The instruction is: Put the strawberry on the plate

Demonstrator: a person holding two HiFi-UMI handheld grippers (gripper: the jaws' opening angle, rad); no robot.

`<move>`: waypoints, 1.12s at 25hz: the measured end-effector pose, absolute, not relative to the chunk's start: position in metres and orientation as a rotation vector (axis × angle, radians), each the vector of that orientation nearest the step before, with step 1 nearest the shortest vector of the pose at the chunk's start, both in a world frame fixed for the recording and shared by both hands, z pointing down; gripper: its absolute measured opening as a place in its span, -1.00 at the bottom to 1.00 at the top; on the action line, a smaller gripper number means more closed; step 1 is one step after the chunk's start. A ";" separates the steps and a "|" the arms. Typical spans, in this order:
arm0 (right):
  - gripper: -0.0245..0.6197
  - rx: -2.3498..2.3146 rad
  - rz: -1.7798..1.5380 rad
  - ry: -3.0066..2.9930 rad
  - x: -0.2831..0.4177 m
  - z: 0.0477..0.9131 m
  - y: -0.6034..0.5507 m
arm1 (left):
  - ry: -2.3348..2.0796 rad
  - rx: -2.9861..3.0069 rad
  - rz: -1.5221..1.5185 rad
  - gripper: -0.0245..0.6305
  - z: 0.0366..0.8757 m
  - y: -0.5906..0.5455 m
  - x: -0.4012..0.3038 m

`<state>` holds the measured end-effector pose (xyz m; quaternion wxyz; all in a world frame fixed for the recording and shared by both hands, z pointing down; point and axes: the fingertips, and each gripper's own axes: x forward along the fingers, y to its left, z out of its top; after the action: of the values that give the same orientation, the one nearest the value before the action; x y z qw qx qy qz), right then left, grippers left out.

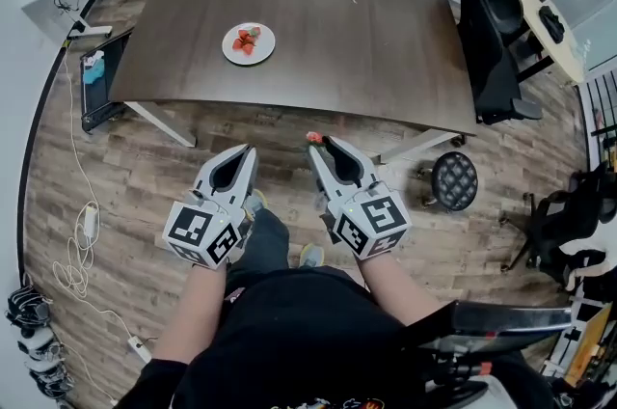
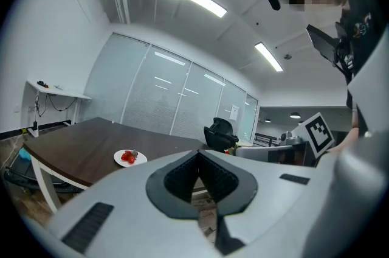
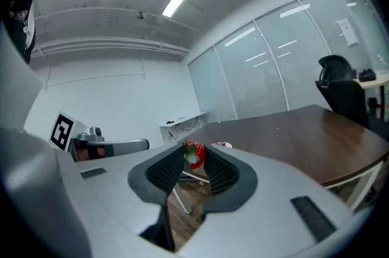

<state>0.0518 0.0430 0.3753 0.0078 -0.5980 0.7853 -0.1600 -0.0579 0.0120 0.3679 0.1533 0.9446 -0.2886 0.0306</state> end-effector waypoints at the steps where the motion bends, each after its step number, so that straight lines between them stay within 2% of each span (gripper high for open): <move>1: -0.59 -1.879 -0.507 2.454 0.051 0.378 0.031 | -0.823 2.705 0.085 -0.91 0.370 0.000 -0.059; 12: -0.59 -1.963 -0.493 2.439 0.044 0.370 -0.075 | -0.736 2.708 0.036 -0.91 0.366 -0.117 -0.059; 28: -0.59 -1.981 -0.441 2.494 0.017 0.352 -0.145 | -0.753 2.742 0.041 -0.91 0.354 -0.189 -0.076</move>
<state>0.0166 -0.1448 0.3520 -0.0370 -0.6156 0.7752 -0.1371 -0.0759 -0.1885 0.3544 0.1486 0.9535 -0.2618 0.0144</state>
